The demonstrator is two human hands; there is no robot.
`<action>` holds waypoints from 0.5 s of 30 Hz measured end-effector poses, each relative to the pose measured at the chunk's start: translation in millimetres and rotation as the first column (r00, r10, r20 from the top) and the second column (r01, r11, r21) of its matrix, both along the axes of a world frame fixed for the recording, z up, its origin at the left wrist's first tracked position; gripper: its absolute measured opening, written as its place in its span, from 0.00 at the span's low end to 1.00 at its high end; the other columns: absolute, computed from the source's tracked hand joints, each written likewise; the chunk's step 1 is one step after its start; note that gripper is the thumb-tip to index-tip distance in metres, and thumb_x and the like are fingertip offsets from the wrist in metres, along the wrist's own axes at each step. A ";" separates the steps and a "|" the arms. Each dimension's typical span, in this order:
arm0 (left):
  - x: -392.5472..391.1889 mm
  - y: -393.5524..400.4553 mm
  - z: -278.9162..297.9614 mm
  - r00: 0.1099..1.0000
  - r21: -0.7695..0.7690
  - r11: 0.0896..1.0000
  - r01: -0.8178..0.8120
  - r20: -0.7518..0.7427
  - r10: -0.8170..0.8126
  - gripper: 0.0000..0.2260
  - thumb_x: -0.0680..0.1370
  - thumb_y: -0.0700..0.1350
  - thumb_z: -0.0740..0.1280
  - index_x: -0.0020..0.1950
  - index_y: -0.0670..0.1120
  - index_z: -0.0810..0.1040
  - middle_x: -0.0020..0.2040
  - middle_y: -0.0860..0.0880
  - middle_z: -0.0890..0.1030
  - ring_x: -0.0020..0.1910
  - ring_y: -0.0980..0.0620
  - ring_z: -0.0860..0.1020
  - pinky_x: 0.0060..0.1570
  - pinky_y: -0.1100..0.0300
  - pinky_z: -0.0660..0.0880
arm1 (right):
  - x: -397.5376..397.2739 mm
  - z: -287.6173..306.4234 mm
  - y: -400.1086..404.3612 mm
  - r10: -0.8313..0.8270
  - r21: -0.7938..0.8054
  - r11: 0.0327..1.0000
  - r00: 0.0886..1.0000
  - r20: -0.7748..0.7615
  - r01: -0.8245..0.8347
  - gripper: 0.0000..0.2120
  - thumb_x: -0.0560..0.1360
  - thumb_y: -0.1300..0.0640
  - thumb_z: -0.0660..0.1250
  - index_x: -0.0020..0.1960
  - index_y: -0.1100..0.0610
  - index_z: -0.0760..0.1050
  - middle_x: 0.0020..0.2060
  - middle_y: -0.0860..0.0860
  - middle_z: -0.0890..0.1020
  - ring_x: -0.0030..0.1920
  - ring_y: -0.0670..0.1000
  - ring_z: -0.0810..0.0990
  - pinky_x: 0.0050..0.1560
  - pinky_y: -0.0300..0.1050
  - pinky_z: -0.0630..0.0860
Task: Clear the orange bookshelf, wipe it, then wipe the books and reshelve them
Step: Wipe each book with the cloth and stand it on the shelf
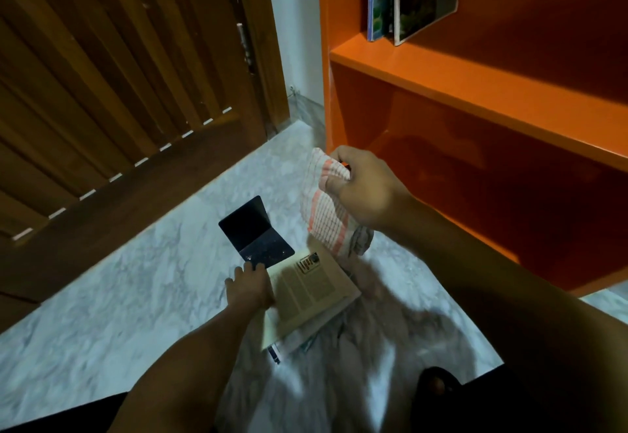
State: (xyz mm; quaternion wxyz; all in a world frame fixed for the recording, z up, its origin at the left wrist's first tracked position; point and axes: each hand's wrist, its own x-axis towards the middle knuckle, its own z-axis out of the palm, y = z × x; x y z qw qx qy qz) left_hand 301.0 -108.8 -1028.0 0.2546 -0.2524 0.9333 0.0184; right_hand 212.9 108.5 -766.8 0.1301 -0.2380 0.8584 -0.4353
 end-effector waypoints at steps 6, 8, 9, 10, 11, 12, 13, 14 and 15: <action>1.3 5.3 10.9 0.993 0.151 0.986 -0.072 -0.082 0.086 0.23 0.73 0.41 0.69 0.67 0.48 0.69 0.62 0.42 0.76 0.57 0.42 0.77 0.53 0.50 0.76 | 5.9 5.4 7.3 0.010 -0.020 1.000 1.000 0.007 -0.010 0.02 0.81 0.57 0.65 0.53 0.55 0.74 0.44 0.55 0.81 0.42 0.58 0.81 0.35 0.50 0.75; 3.0 -0.8 20.8 0.994 0.233 0.972 -0.034 -0.090 0.057 0.21 0.74 0.41 0.69 0.65 0.49 0.69 0.58 0.43 0.79 0.50 0.45 0.78 0.45 0.54 0.74 | 6.3 7.2 9.1 0.000 -0.025 1.000 0.999 0.039 0.001 0.03 0.81 0.57 0.65 0.54 0.54 0.74 0.48 0.54 0.82 0.46 0.57 0.82 0.43 0.56 0.79; 3.6 -6.1 24.4 0.994 0.260 0.965 0.010 -0.108 0.019 0.18 0.75 0.42 0.68 0.62 0.50 0.70 0.56 0.44 0.81 0.49 0.46 0.78 0.44 0.56 0.72 | 5.6 7.7 10.1 -0.006 -0.025 1.000 0.998 0.058 0.008 0.03 0.81 0.57 0.65 0.55 0.55 0.74 0.49 0.54 0.82 0.47 0.56 0.82 0.45 0.57 0.79; 4.8 -10.6 32.7 0.992 0.293 0.955 0.046 -0.127 -0.009 0.13 0.76 0.42 0.67 0.58 0.51 0.71 0.54 0.46 0.81 0.48 0.46 0.78 0.43 0.57 0.71 | 4.5 8.3 11.0 -0.010 -0.017 1.000 0.998 0.069 0.011 0.03 0.81 0.57 0.64 0.54 0.55 0.74 0.50 0.53 0.82 0.47 0.55 0.82 0.47 0.57 0.79; 5.5 -15.6 39.4 0.987 0.331 0.940 0.080 -0.158 -0.028 0.08 0.77 0.43 0.66 0.53 0.52 0.71 0.51 0.48 0.82 0.48 0.46 0.78 0.42 0.58 0.70 | 3.2 8.8 11.7 -0.013 -0.004 1.000 0.997 0.073 0.013 0.04 0.81 0.57 0.64 0.54 0.55 0.74 0.50 0.53 0.81 0.47 0.54 0.81 0.47 0.57 0.79; 7.4 -21.4 48.1 0.985 0.366 0.926 0.092 -0.170 -0.031 0.06 0.77 0.43 0.65 0.50 0.53 0.70 0.47 0.50 0.81 0.46 0.47 0.78 0.41 0.58 0.70 | 2.5 9.1 12.2 -0.015 0.005 1.000 0.997 0.075 0.015 0.04 0.81 0.56 0.64 0.55 0.56 0.74 0.50 0.53 0.81 0.47 0.54 0.81 0.47 0.56 0.78; 8.2 -25.4 57.2 0.982 0.403 0.910 0.098 -0.188 -0.022 0.06 0.77 0.44 0.65 0.47 0.54 0.70 0.43 0.51 0.80 0.44 0.48 0.77 0.40 0.56 0.71 | 2.2 9.2 12.4 -0.019 0.010 1.000 0.997 0.080 0.019 0.04 0.81 0.56 0.64 0.55 0.56 0.74 0.49 0.53 0.81 0.48 0.54 0.81 0.46 0.56 0.78; 8.3 -30.7 68.2 0.981 0.443 0.892 0.086 -0.193 0.001 0.05 0.76 0.45 0.65 0.46 0.55 0.70 0.41 0.52 0.79 0.42 0.49 0.77 0.41 0.54 0.73 | 1.9 8.8 12.7 -0.024 0.017 1.000 0.996 0.083 0.023 0.05 0.81 0.56 0.64 0.55 0.56 0.75 0.49 0.53 0.81 0.47 0.55 0.81 0.45 0.55 0.78; 8.1 -36.1 78.5 0.978 0.483 0.871 0.088 -0.207 0.017 0.04 0.75 0.46 0.65 0.45 0.55 0.71 0.41 0.51 0.79 0.41 0.48 0.77 0.44 0.50 0.77 | 1.9 8.0 13.1 -0.026 0.028 0.999 0.996 0.088 0.024 0.05 0.81 0.56 0.64 0.55 0.56 0.75 0.48 0.54 0.81 0.47 0.56 0.81 0.44 0.54 0.78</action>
